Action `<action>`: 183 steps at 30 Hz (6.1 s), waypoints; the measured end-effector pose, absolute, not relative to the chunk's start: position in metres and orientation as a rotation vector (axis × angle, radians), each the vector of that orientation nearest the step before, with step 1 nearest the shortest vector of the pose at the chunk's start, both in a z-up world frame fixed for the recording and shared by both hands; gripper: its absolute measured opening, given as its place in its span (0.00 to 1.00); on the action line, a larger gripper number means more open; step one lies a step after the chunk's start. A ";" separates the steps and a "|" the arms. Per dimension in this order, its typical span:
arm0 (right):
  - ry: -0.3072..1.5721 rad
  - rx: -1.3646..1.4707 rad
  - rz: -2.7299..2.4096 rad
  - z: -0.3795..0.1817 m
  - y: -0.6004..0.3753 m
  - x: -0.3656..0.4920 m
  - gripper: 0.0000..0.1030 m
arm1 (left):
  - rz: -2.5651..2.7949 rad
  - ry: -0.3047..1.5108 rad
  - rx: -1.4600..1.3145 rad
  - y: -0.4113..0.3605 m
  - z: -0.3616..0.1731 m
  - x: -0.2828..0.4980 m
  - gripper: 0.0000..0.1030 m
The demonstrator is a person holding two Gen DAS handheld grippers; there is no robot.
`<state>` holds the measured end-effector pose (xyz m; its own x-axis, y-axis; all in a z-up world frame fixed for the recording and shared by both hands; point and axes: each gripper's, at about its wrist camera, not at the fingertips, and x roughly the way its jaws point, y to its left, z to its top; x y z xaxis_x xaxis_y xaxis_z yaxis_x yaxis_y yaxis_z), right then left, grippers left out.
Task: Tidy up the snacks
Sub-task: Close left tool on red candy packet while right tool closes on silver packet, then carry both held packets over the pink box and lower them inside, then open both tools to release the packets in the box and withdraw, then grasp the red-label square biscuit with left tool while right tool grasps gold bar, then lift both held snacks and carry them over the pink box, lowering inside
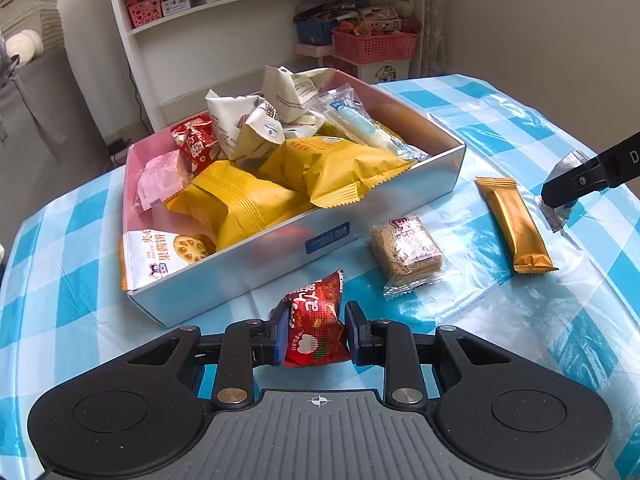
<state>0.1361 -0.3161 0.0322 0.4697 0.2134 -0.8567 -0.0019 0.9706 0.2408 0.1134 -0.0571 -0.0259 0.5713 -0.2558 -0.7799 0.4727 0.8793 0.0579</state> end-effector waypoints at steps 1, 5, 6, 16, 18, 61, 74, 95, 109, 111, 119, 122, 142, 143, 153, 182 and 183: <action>1.073 0.224 0.132 0.033 -0.316 0.136 0.20 | -0.430 0.870 0.257 -0.055 -0.023 0.114 0.24; 1.049 0.256 0.133 0.040 -0.315 0.139 0.20 | -0.410 0.893 0.198 -0.044 -0.010 0.113 0.24; 1.043 0.265 0.136 0.042 -0.314 0.139 0.20 | -0.407 0.895 0.185 -0.041 -0.006 0.112 0.24; 0.982 0.358 0.174 0.057 -0.291 0.151 0.20 | -0.366 0.853 0.042 -0.012 0.031 0.112 0.24; 0.970 0.381 0.183 0.058 -0.285 0.156 0.20 | -0.339 0.833 0.019 -0.008 0.036 0.117 0.24; 0.839 0.516 0.245 0.059 -0.246 0.185 0.63 | -0.164 0.738 0.028 -0.009 0.019 0.150 0.67; 0.866 0.381 0.218 0.063 -0.262 0.166 0.87 | -0.194 0.754 0.117 -0.014 0.020 0.124 0.80; 1.083 0.230 -0.006 0.022 -0.311 0.153 0.92 | -0.315 0.845 0.119 -0.056 -0.004 0.108 0.85; 1.133 0.282 -0.076 0.006 -0.329 0.158 0.92 | -0.352 0.841 0.158 -0.121 -0.026 0.120 0.80; 1.135 0.284 -0.075 0.006 -0.330 0.158 0.92 | -0.352 0.847 0.163 -0.125 -0.029 0.121 0.72; 1.150 0.295 -0.014 0.001 -0.320 0.159 0.89 | -0.326 0.879 0.171 -0.121 -0.032 0.124 0.31; 1.166 0.302 0.010 -0.002 -0.313 0.161 0.83 | -0.315 0.886 0.182 -0.115 -0.031 0.123 0.31; 1.144 0.057 0.080 -0.001 -0.270 0.155 0.51 | -0.280 0.948 0.166 -0.068 -0.026 0.113 0.31; 1.143 0.051 0.086 -0.001 -0.269 0.154 0.47 | -0.280 0.948 0.166 -0.067 -0.025 0.112 0.31; 1.158 0.015 0.158 0.005 -0.262 0.147 0.25 | -0.287 0.944 0.170 -0.061 -0.021 0.107 0.31; 1.111 0.134 0.212 0.030 -0.271 0.142 0.25 | -0.403 0.986 0.243 -0.050 -0.019 0.101 0.45; 1.112 0.133 0.213 0.030 -0.271 0.142 0.25 | -0.405 0.992 0.256 -0.052 -0.021 0.101 0.45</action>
